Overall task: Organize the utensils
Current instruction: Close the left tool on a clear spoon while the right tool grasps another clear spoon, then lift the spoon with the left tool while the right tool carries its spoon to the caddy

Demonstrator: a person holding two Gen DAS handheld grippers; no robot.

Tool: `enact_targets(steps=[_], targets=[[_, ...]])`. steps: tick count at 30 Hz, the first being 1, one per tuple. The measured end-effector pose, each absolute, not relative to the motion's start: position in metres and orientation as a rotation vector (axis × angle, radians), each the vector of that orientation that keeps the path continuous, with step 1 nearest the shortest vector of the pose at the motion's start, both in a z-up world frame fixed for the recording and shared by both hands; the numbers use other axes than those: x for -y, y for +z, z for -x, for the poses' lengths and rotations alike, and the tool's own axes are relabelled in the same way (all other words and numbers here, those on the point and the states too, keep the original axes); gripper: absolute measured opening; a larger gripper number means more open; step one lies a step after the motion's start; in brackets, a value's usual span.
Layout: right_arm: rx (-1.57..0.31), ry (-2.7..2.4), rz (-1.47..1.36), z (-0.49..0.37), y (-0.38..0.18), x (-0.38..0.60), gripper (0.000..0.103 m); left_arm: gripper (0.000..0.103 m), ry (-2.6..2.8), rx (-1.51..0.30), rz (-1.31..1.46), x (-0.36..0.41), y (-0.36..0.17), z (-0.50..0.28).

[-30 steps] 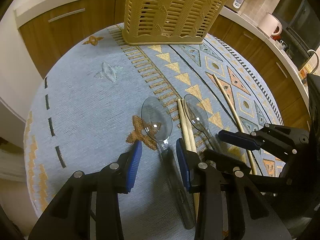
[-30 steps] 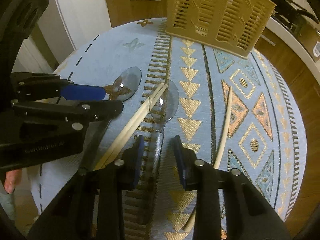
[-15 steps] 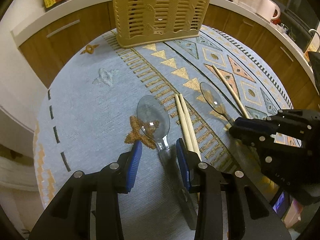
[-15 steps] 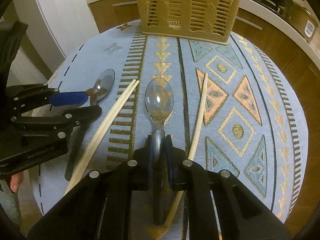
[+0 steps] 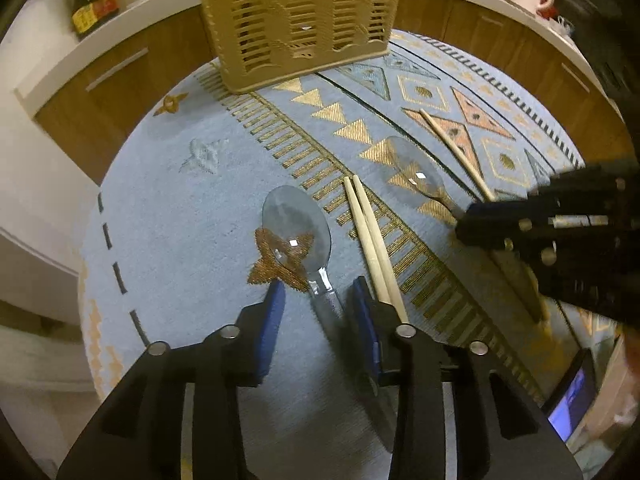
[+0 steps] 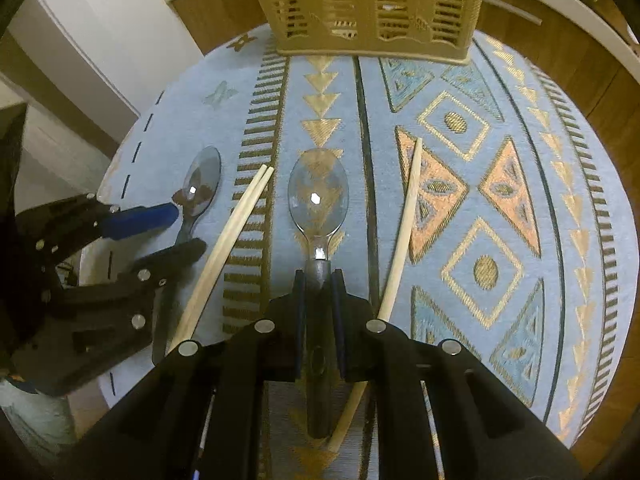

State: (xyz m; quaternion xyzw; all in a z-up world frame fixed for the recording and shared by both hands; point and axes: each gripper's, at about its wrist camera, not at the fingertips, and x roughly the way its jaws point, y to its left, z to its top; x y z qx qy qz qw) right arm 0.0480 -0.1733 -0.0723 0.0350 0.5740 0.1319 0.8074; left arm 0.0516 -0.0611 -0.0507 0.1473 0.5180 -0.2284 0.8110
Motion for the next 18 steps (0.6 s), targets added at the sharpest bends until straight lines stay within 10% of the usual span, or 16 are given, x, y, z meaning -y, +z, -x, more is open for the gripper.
enact_targets(steps=[4, 18], targets=[[-1.285, 0.302, -0.058, -0.059, -0.071, 0.168, 0.015, 0.01, -0.476, -1.118, -0.286, 0.051, -0.05, -0.059], [-1.365, 0.308, 0.06, -0.083, -0.072, 0.133, 0.022, 0.015, -0.501, -1.152, -0.276, 0.05, -0.049, -0.064]])
